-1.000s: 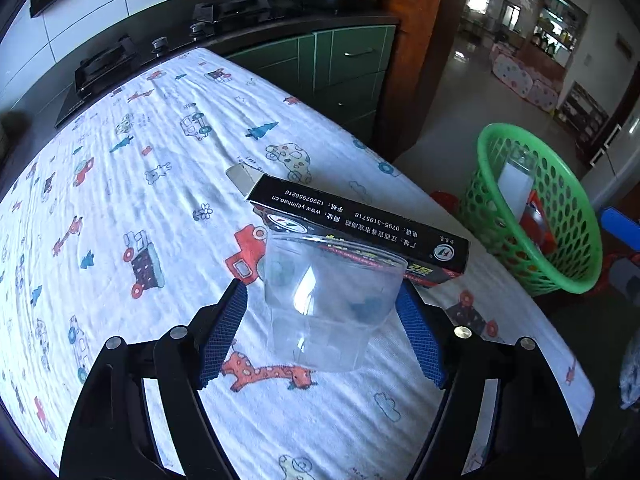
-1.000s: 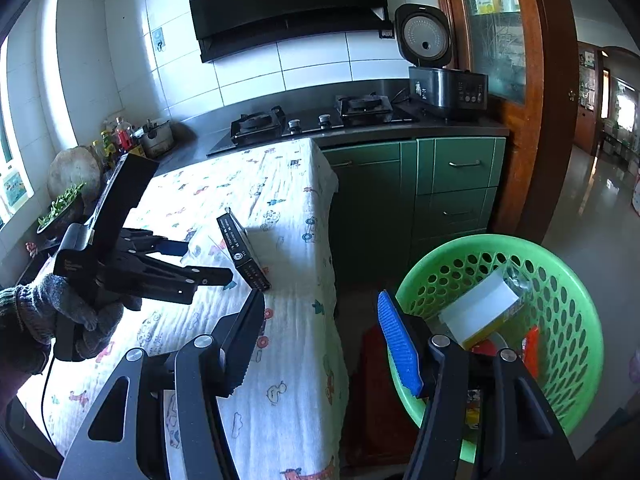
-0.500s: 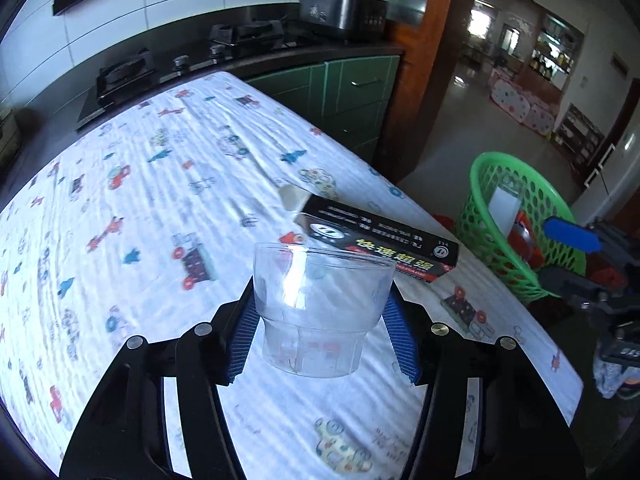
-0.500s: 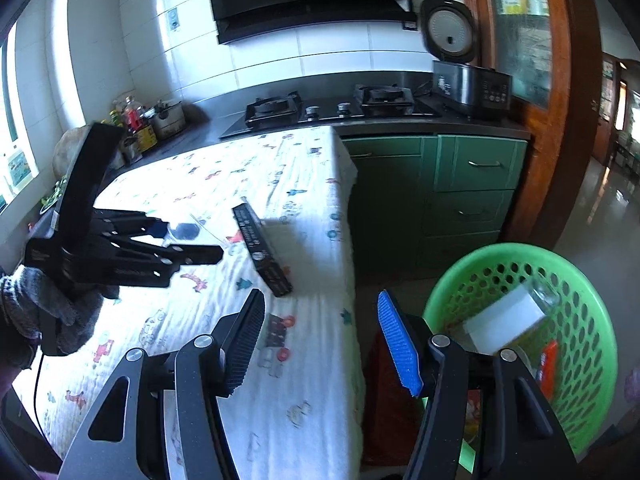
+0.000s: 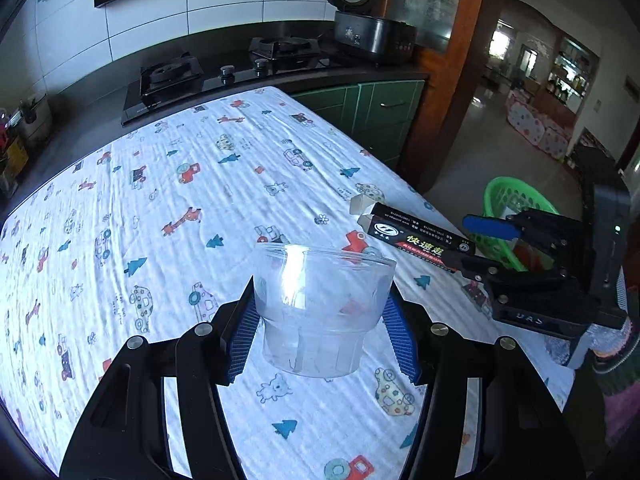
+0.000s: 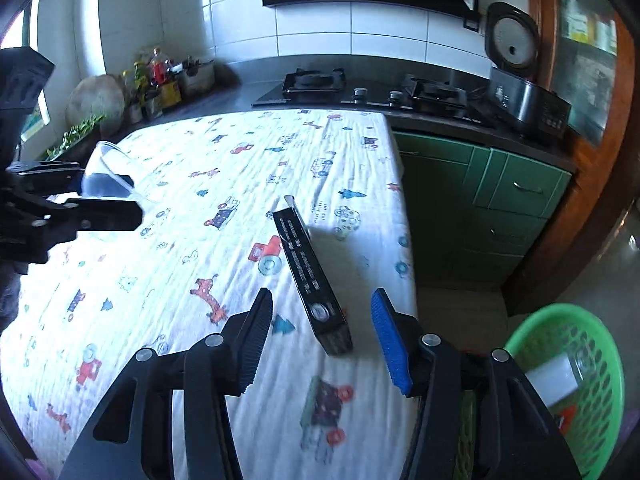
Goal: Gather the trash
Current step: 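Grasp the black box with the right gripper while the left gripper holds the clear cup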
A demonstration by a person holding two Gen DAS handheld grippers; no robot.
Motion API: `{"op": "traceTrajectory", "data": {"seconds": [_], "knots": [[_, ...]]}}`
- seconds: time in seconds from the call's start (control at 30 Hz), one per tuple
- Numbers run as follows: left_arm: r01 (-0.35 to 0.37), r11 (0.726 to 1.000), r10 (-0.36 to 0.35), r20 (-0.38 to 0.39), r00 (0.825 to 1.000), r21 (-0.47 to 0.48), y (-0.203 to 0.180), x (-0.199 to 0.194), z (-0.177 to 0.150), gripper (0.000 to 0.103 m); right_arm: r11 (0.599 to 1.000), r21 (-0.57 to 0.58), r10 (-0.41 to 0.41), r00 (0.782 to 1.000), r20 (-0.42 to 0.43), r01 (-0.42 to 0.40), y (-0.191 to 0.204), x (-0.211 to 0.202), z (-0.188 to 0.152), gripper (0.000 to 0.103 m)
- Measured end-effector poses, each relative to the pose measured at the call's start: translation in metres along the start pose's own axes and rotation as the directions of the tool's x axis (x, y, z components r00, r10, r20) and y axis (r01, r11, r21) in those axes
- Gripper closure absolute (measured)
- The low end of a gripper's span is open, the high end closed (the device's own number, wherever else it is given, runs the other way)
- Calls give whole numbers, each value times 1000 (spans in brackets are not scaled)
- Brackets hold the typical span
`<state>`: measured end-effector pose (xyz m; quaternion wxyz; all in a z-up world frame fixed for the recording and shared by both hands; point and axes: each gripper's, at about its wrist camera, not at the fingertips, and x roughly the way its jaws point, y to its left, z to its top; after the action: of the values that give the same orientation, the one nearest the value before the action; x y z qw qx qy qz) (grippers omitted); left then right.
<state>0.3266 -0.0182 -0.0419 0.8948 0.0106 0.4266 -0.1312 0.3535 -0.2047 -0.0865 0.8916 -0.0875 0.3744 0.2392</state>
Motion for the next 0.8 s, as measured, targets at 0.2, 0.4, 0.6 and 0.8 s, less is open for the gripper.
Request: {"op": "traceTrajectory", "data": {"seconds": [0.2, 0.4, 0.6, 0.8], "knots": [[4, 1000, -4, 5, 1000, -7, 9, -5, -5, 45, 999, -37, -10, 999, -42, 8, 7, 30, 13, 56], [12, 1000, -12, 4, 1000, -21, 15, -3, -7, 45, 998, -60, -21, 997, -81, 16, 10, 52, 20, 66], [21, 1000, -21, 0, 1000, -23, 15, -3, -10, 45, 996, -78, -41, 996, -78, 35, 15, 52, 17, 82], [35, 999, -35, 10, 999, -13, 5, -8, -11, 45, 998, -49, -40, 998, -42, 38, 15, 28, 14, 85]]}}
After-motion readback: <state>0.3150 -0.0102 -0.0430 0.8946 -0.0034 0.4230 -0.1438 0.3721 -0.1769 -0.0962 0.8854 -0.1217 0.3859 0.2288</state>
